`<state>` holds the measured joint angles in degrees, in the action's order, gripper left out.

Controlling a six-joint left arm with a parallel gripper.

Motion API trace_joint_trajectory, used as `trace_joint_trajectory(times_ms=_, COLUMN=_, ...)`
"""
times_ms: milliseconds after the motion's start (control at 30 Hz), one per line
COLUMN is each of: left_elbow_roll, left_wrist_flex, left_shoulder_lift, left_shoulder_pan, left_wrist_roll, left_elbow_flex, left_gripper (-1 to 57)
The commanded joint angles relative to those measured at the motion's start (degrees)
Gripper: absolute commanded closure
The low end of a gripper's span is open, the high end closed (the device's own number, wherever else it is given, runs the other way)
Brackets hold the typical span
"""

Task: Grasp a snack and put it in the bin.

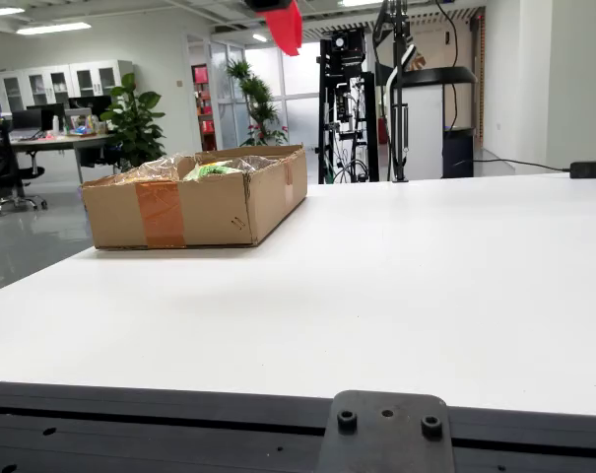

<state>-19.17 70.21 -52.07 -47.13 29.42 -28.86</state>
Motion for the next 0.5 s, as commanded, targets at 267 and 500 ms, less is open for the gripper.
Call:
trace_joint_trajectory(times_ms=267, left_elbow_roll=5.21, left_wrist_flex=1.65, left_shoulder_lift=1.64, left_shoulder_pan=-3.54, left_wrist_roll=-2.18, left_elbow_flex=0.86, left_gripper=55.5)
trace_joint_trajectory(times_ms=500, left_elbow_roll=7.08, left_wrist_flex=1.87, left_shoulder_lift=5.44, left_shoulder_pan=-5.13, left_wrist_roll=-2.64, left_elbow_flex=-3.91, left_gripper=56.3)
